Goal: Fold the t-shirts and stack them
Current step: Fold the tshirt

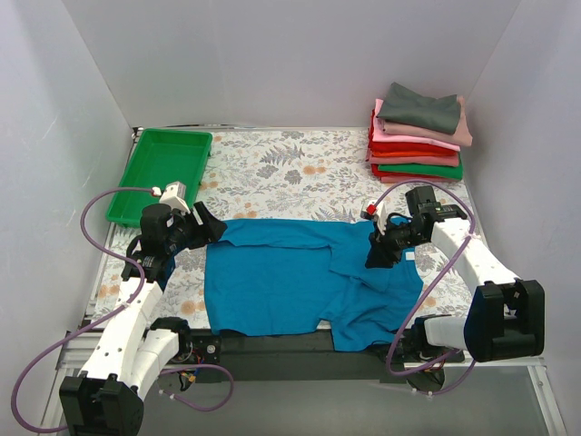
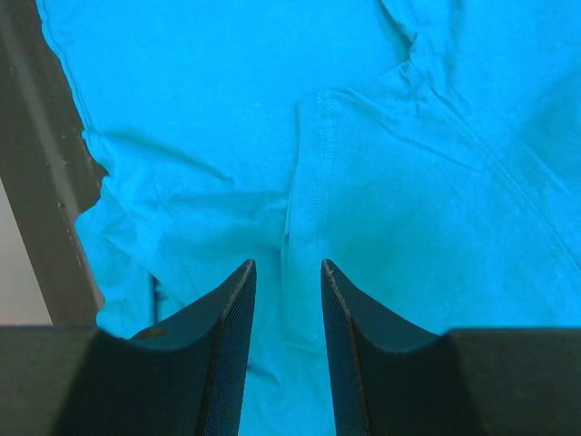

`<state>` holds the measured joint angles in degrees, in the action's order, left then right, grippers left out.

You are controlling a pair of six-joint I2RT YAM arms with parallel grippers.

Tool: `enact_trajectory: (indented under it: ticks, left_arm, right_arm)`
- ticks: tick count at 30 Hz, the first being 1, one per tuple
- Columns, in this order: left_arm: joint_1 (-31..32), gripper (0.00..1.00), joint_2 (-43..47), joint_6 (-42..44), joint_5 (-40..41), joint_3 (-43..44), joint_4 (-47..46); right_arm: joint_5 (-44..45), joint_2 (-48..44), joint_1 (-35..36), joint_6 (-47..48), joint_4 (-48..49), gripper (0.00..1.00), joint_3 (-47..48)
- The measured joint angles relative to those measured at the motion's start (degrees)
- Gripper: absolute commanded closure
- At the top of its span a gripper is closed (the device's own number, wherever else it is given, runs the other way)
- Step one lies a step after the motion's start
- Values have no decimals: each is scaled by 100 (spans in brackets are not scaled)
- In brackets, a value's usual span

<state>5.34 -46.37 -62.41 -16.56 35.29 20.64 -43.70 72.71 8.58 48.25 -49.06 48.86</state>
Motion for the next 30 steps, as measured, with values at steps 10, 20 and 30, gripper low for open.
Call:
enact_trajectory:
  ticks: [10, 20, 30]
  left_arm:
    - [0, 39, 0, 0, -4, 0, -11]
    - [2, 44, -264, -22, -243, -15, -205]
    - [35, 71, -2608, -195, -321, 142, -739]
  right_arm:
    - [2, -9, -26, -2, 22, 58, -2]
    - [2, -70, -72, -13, 116, 58, -2]
    - [2, -70, -155, -35, 149, 58, -2]
